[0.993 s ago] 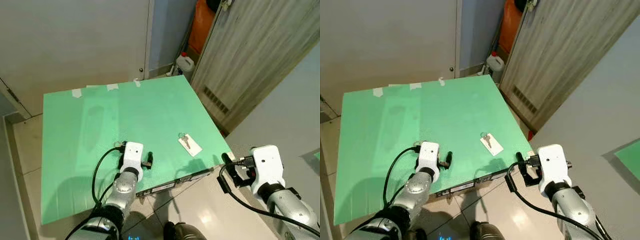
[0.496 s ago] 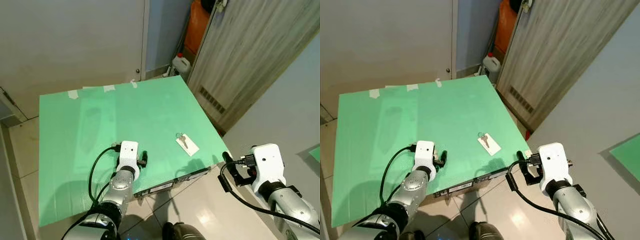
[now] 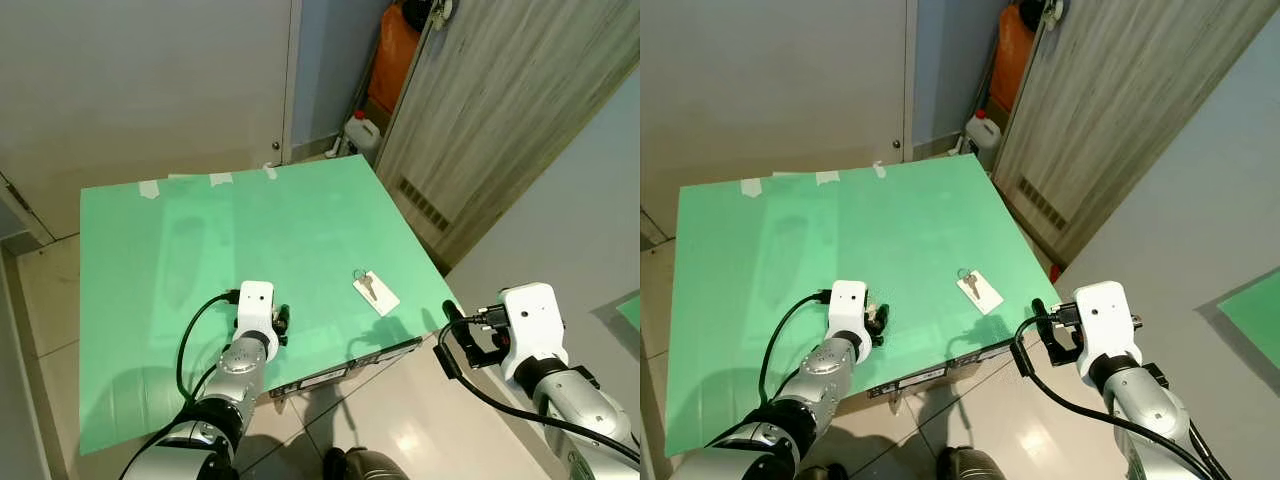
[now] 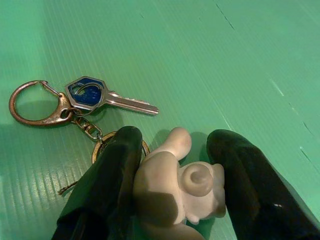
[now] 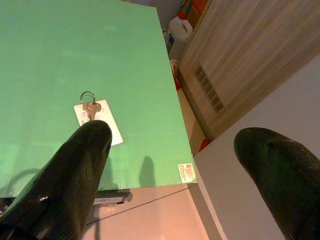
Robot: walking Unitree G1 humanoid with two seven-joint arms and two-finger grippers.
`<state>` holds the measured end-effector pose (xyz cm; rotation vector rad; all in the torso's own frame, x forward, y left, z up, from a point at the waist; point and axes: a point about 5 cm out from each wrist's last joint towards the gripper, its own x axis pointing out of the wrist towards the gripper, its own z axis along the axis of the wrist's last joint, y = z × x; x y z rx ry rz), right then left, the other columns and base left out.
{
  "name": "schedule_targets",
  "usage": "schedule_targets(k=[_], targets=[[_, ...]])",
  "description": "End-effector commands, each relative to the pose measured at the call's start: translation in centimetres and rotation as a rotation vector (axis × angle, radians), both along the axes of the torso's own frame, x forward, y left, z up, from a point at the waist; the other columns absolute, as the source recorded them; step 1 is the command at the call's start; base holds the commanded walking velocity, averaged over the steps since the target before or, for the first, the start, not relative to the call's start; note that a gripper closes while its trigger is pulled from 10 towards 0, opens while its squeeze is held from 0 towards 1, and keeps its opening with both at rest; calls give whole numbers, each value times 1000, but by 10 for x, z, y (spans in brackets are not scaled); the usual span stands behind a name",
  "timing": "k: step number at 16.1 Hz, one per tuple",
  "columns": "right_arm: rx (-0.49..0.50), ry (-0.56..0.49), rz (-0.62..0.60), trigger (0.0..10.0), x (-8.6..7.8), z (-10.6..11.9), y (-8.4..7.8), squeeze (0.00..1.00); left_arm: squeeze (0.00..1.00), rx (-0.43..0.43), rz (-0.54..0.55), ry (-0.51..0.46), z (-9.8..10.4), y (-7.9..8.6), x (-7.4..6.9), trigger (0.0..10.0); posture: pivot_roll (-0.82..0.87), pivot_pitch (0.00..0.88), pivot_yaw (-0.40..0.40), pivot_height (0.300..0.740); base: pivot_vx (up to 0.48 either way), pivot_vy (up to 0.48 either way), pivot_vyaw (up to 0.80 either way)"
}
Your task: Hang keys on a hook
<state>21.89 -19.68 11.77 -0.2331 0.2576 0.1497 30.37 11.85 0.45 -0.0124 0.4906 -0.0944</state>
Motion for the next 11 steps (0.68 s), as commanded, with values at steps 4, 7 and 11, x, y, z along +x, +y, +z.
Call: schedule_targets(k=[4,7,11], targets=[[-1,27,-5,10000,0,-6,-1,0,0,-26,-44,-24,0,-16,-4,0,-311,160,-149,740,0,0,0],[34,23,13,10000,9,-12,11,0,0,-18,-101,-202,29,-19,9,0,-232,155,-127,740,0,0,0],[82,-1,32,10000,26,-19,30,0,0,5,-169,-313,51,-12,6,0,-159,121,-96,740,0,0,0]])
